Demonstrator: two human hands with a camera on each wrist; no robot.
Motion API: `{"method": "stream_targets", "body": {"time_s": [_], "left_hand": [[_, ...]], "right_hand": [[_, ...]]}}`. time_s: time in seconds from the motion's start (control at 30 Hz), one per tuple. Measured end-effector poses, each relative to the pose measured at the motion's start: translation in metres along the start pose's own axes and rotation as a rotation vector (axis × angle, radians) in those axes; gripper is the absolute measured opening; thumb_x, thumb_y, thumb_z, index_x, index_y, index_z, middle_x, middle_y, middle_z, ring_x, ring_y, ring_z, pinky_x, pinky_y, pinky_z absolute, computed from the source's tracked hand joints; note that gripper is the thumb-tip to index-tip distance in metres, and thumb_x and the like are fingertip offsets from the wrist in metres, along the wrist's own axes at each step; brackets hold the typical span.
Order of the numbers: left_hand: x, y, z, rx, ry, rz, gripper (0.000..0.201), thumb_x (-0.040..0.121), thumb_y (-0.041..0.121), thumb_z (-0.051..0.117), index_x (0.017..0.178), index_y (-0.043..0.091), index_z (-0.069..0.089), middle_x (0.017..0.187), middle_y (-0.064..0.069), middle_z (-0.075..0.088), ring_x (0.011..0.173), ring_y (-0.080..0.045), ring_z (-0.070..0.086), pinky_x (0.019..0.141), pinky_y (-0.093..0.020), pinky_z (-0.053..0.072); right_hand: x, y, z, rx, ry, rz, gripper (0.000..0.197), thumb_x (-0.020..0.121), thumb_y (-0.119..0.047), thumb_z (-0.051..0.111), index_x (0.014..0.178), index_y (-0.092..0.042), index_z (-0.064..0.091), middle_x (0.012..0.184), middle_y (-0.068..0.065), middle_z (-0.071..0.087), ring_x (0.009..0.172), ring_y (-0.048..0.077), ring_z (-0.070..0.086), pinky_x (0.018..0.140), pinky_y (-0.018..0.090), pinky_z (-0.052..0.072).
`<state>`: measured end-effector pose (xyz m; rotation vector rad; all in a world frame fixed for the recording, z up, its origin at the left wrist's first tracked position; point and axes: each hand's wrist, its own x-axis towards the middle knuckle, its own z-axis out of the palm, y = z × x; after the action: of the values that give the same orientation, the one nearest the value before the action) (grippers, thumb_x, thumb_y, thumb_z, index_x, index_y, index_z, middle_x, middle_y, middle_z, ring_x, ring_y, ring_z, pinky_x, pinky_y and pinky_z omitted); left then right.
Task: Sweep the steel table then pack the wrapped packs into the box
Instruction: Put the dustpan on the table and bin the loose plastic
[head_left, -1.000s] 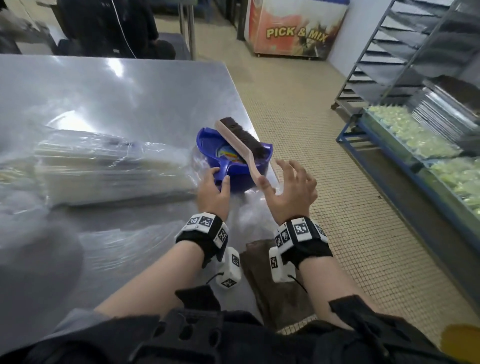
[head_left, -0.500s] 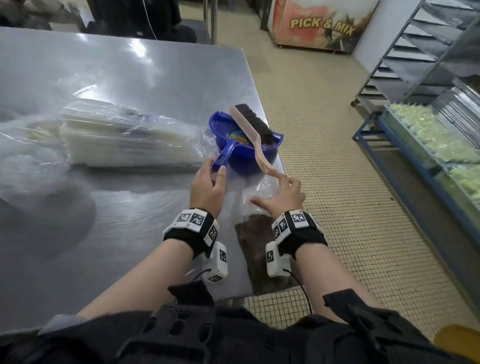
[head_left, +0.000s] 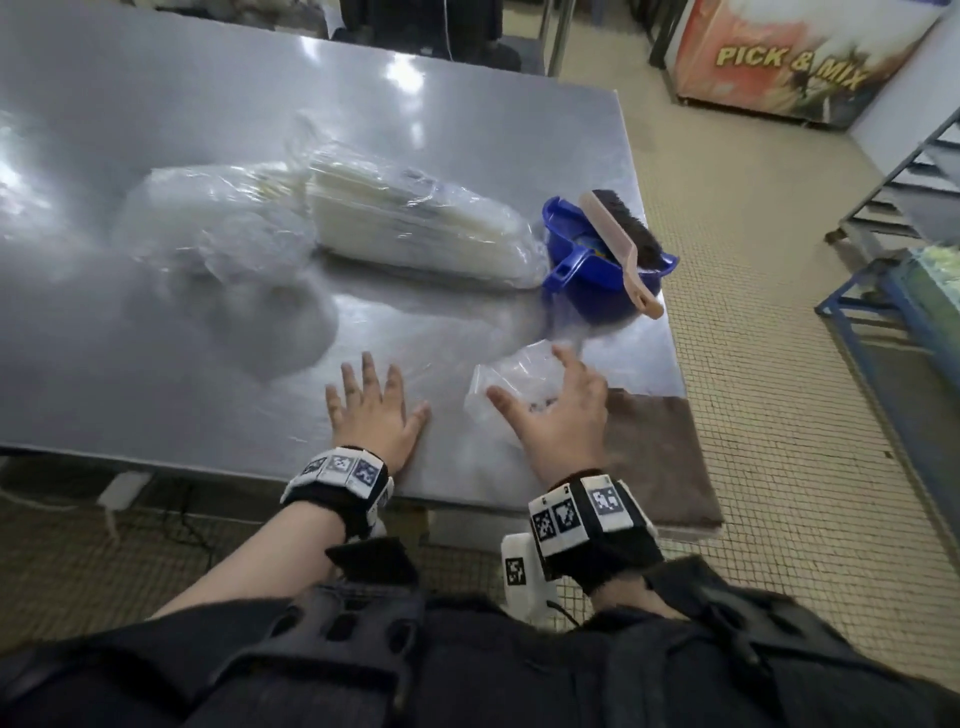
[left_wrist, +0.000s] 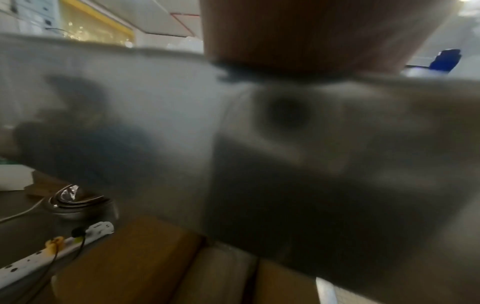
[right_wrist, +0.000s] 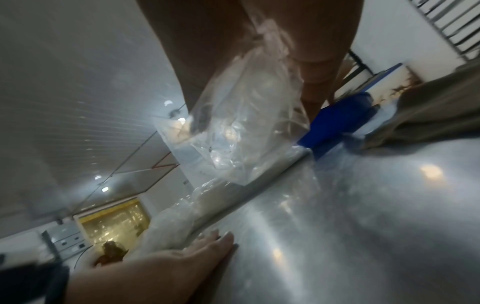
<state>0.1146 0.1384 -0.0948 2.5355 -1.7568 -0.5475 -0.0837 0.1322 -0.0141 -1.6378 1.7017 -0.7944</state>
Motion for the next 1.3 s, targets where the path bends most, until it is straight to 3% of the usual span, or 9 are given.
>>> {"method": "stream_targets", "body": {"time_s": [0.17, 0.23, 0.37, 0.43, 0.57, 0.7, 0.8, 1.03, 1.3], "left_hand": [[0.001, -0.023, -0.016, -0.107, -0.034, 0.072, 0.076, 0.094, 0.059, 0.027, 0.15, 0.024, -0.01, 0.154, -0.007, -0.031, 0.141, -0.033, -0.026, 0.112, -0.053, -0.015], [0.008, -0.043, -0.038, -0.122, 0.083, 0.106, 0.074, 0.094, 0.052, 0.035, 0.15, 0.025, -0.005, 0.155, -0.007, -0.029, 0.142, -0.034, -0.025, 0.112, -0.052, -0.014], [0.045, -0.096, -0.103, -0.145, 0.369, 0.177, 0.073, 0.089, 0.039, 0.051, 0.149, 0.026, 0.014, 0.158, -0.01, -0.015, 0.144, -0.037, -0.016, 0.113, -0.054, -0.009], [0.073, -0.12, -0.128, -0.149, 0.43, 0.2, 0.071, 0.086, 0.043, 0.055, 0.147, 0.031, 0.019, 0.159, -0.008, -0.014, 0.144, -0.037, -0.015, 0.113, -0.056, -0.01], [0.125, -0.16, -0.152, 0.015, 0.268, 0.176, 0.082, 0.08, 0.065, 0.054, 0.145, 0.05, 0.006, 0.157, -0.004, -0.021, 0.141, -0.04, -0.02, 0.109, -0.06, -0.013], [0.155, -0.182, -0.157, 0.008, 0.077, 0.213, 0.07, 0.082, 0.055, 0.059, 0.142, 0.049, 0.023, 0.148, -0.012, 0.024, 0.137, -0.038, 0.024, 0.11, -0.064, 0.018], [0.154, -0.19, -0.159, -0.124, 0.128, 0.234, 0.06, 0.086, 0.042, 0.061, 0.139, 0.044, 0.034, 0.132, -0.012, 0.038, 0.125, -0.033, 0.036, 0.103, -0.052, 0.034], [0.088, -0.14, -0.161, -0.509, 0.363, 0.47, 0.06, 0.083, 0.042, 0.066, 0.137, 0.037, 0.041, 0.12, -0.01, 0.041, 0.113, -0.029, 0.04, 0.098, -0.037, 0.033], [-0.01, -0.014, -0.115, -0.738, 0.162, 0.777, 0.057, 0.088, 0.041, 0.06, 0.139, 0.031, 0.039, 0.116, -0.004, 0.038, 0.112, -0.022, 0.043, 0.099, -0.032, 0.036]], "right_hand": [[-0.008, -0.04, 0.049, 0.025, 0.054, -0.147, 0.082, 0.074, -0.055, 0.073, 0.143, -0.026, 0.039, 0.145, 0.009, 0.033, 0.13, 0.021, 0.035, 0.107, 0.035, 0.033], [-0.005, -0.058, 0.068, 0.047, 0.122, -0.197, 0.081, 0.074, -0.056, 0.073, 0.141, -0.023, 0.042, 0.142, 0.011, 0.037, 0.13, 0.022, 0.036, 0.111, 0.044, 0.032], [0.002, -0.095, 0.11, 0.133, 0.234, -0.194, 0.081, 0.073, -0.057, 0.073, 0.14, -0.023, 0.044, 0.14, 0.011, 0.039, 0.121, 0.014, 0.036, 0.104, 0.03, 0.028], [0.004, -0.11, 0.135, 0.156, 0.251, -0.191, 0.081, 0.073, -0.058, 0.073, 0.14, -0.023, 0.044, 0.139, 0.012, 0.039, 0.128, 0.022, 0.036, 0.11, 0.036, 0.029], [0.009, -0.132, 0.176, 0.153, 0.255, -0.183, 0.084, 0.07, -0.066, 0.064, 0.141, -0.026, 0.043, 0.139, 0.011, 0.039, 0.132, 0.027, 0.036, 0.111, 0.039, 0.029], [0.012, -0.139, 0.195, 0.137, 0.27, -0.154, 0.088, 0.066, -0.072, 0.06, 0.141, -0.029, 0.043, 0.139, 0.011, 0.039, 0.132, 0.028, 0.036, 0.111, 0.04, 0.029], [0.008, -0.14, 0.199, 0.119, 0.278, -0.129, 0.083, 0.071, -0.061, 0.072, 0.141, -0.029, 0.043, 0.142, 0.011, 0.037, 0.135, 0.028, 0.033, 0.113, 0.041, 0.029], [-0.016, -0.131, 0.158, 0.11, 0.456, -0.121, 0.079, 0.076, -0.06, 0.068, 0.142, -0.031, 0.036, 0.148, 0.007, 0.031, 0.138, 0.024, 0.03, 0.109, 0.046, 0.036], [-0.098, -0.058, 0.039, 0.131, 0.762, 0.088, 0.077, 0.073, -0.064, 0.064, 0.14, -0.036, 0.038, 0.144, 0.004, 0.028, 0.132, 0.025, 0.039, 0.097, 0.05, 0.051]]}}
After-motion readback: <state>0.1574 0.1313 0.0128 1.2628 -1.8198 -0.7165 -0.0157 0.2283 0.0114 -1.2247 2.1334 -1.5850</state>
